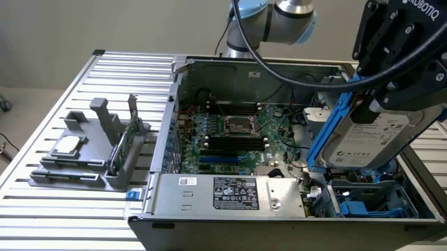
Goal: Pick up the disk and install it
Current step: 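Pick up the disk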
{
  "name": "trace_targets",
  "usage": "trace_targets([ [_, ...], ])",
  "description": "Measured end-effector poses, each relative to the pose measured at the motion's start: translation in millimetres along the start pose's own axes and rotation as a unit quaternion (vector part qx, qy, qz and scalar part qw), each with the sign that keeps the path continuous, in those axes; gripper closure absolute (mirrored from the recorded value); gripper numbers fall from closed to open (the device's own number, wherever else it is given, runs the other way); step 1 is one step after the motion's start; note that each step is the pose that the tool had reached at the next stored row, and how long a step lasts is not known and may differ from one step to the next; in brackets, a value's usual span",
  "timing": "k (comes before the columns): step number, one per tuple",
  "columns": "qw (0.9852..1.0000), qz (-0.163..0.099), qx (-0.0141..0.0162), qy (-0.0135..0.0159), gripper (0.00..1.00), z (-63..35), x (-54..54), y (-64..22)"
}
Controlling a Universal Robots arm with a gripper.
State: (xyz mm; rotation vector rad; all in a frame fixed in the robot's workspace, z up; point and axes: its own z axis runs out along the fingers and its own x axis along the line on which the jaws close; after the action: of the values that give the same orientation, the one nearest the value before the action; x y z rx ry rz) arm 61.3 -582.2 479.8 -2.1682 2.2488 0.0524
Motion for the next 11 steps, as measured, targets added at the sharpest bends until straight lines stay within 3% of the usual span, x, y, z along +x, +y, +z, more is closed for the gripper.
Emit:
trace_targets([
  [7,1.0000,0.000,-0.0001,-0.0032,0.67,4.5,6.9,-30.7],
  [11,0.9999,0.000,-0.0004,-0.0112,0.67,7.6,15.6,-35.1],
])
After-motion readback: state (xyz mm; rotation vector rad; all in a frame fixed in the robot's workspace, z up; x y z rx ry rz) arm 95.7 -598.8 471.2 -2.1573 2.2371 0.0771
